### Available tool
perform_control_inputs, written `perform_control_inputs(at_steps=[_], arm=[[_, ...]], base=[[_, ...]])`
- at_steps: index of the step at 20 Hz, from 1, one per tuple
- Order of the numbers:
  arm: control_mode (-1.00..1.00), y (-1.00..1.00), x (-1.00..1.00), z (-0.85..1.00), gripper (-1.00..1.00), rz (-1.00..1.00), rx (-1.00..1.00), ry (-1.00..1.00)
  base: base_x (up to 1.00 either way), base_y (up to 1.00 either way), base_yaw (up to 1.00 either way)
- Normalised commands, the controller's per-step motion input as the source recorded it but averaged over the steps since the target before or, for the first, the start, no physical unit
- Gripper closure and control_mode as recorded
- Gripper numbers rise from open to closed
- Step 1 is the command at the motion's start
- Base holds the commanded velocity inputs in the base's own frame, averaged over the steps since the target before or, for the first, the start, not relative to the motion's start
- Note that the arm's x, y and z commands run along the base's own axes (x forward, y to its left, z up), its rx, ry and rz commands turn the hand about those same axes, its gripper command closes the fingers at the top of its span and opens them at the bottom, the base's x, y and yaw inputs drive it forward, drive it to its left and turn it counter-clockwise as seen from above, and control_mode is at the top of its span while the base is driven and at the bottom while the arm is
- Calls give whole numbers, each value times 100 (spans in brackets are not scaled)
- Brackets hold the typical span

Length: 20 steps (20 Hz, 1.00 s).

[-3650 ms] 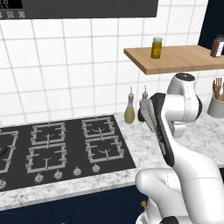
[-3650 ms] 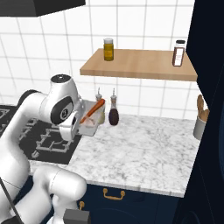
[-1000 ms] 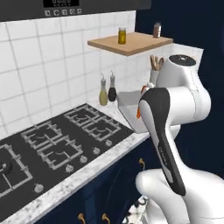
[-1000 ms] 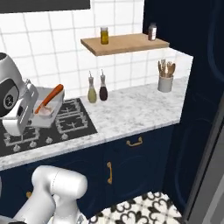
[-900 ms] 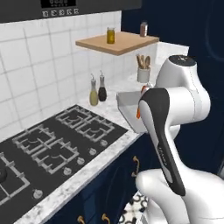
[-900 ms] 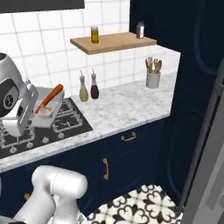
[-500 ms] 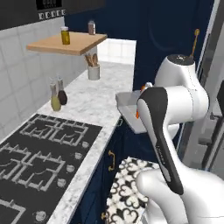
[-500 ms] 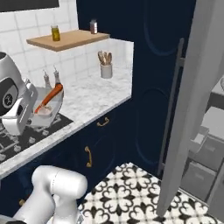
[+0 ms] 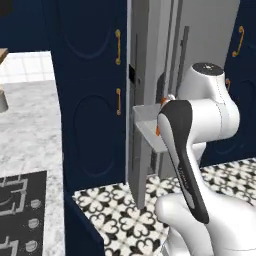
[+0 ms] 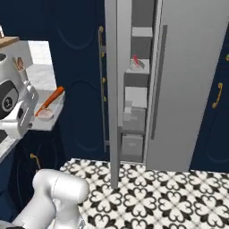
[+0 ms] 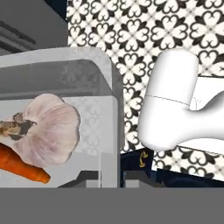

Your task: Take the meat container that has the steak and place it on the second highest rack of the freezer. Then take the vegetable container that has the carrot and garlic and place it on the highest rack of the freezer.

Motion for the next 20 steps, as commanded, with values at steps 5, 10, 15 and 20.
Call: perform_control_inputs(at_steps=[5, 10, 15, 20], arm=[[100, 0, 0, 0, 100, 0, 0, 0], [100, 0, 0, 0, 100, 0, 0, 0], [100, 0, 0, 0, 100, 0, 0, 0], [100, 0, 0, 0, 100, 0, 0, 0]], base=[[-1, -64, -22], [7, -100, -3], [17, -100, -1], [49, -93, 0]])
